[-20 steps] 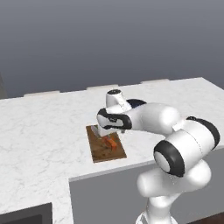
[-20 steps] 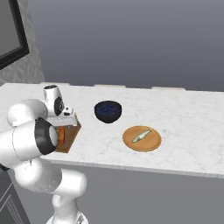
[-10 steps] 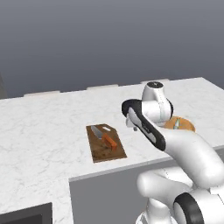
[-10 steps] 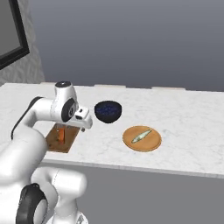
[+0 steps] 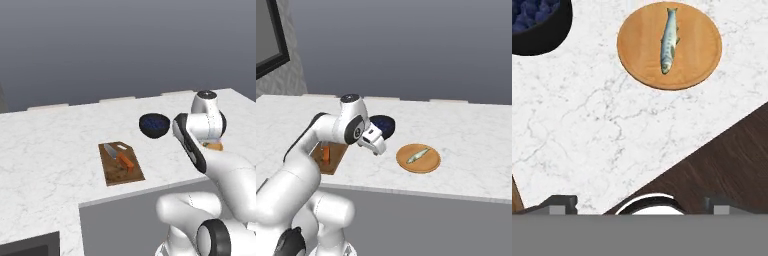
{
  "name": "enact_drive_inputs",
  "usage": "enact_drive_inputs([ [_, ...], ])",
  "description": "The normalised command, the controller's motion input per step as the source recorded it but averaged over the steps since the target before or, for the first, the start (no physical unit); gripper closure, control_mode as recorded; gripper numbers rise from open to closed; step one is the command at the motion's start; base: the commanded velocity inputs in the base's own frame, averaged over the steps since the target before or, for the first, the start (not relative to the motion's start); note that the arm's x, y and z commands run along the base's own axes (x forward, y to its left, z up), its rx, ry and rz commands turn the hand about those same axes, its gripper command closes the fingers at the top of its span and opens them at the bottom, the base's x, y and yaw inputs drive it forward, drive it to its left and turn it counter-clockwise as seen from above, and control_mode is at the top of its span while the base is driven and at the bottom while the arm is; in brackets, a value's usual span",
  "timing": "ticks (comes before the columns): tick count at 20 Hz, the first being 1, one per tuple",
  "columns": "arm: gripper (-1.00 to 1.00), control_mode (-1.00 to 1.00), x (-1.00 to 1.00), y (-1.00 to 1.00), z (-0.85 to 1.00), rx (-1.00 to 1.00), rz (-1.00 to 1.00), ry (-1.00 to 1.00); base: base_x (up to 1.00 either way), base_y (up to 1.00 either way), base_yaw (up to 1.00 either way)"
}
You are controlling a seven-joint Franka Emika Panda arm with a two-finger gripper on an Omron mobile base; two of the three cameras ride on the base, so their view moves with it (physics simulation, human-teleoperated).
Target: Pick up the knife from the drawer and place it on the cutting board. Then place the meat from the plate to the cutting board.
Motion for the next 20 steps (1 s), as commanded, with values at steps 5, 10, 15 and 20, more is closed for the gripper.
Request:
enact_drive_inputs([
  [5,-1.0,-1.0,0.4,-1.0,-0.06,0.0,-0.4,0.0,0.0,0.0,0.0],
  [10,-1.0,-1.0,0.98,-1.0,-0.2,0.11,-0.12,0.04,0.0,0.0,0.0],
  [15,-1.0,-1.0,0.91,-0.78,-0.34,0.14,0.0,0.31,0.0,0.0,0.0],
  [20,-1.0,-1.0,0.18,-0.03,-0.39,0.05,0.0,0.15,0.0,0.0,0.0],
])
